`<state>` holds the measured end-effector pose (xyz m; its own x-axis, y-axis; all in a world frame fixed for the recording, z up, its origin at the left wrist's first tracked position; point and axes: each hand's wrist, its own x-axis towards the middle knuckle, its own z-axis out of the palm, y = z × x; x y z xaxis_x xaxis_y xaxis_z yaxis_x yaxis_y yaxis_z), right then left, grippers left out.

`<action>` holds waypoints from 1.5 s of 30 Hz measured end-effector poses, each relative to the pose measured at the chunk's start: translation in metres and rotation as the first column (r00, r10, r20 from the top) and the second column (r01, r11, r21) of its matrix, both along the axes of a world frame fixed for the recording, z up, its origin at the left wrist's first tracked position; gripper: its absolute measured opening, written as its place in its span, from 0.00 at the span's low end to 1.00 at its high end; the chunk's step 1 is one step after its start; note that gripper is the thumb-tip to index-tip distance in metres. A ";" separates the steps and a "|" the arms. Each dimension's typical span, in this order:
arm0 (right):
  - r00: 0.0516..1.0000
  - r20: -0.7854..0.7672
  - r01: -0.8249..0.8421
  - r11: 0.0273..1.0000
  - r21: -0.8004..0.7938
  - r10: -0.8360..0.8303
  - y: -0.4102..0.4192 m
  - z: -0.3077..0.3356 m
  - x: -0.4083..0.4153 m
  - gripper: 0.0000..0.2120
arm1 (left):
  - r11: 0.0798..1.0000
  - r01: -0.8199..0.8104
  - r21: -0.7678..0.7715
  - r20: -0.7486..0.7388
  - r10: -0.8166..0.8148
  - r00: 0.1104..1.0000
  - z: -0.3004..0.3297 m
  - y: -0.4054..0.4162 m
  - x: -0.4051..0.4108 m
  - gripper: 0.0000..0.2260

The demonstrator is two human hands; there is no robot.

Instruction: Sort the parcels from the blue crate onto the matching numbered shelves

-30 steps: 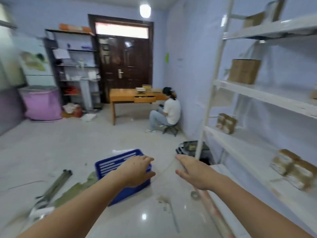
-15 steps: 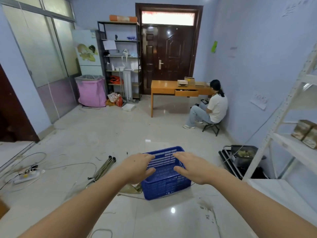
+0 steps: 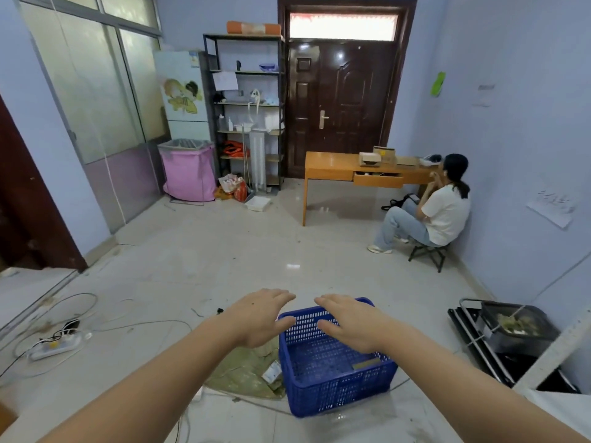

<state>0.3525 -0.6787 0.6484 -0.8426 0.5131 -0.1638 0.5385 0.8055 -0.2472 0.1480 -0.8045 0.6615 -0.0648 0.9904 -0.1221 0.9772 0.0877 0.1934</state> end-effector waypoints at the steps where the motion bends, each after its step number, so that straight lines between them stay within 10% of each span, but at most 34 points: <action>1: 1.000 0.005 0.010 1.000 -0.004 -0.010 0.009 -0.001 -0.011 0.31 | 1.000 0.001 0.001 -0.003 -0.001 1.000 -0.001 0.010 -0.013 0.29; 14: 0.936 0.021 0.352 0.935 -0.043 -0.352 0.136 -0.008 -0.129 0.29 | 0.977 0.212 -0.010 -0.025 -0.212 0.977 -0.012 0.187 -0.159 0.26; 31: 0.743 0.113 0.669 0.738 -0.091 -0.660 0.303 -0.063 -0.069 0.29 | 0.830 0.543 -0.129 -0.001 -0.547 0.837 -0.053 0.460 -0.102 0.24; 45: 0.401 0.172 0.910 0.370 -0.187 -0.900 0.423 -0.123 -0.038 0.29 | 0.510 0.817 -0.269 -0.004 -0.849 0.529 -0.137 0.676 -0.035 0.25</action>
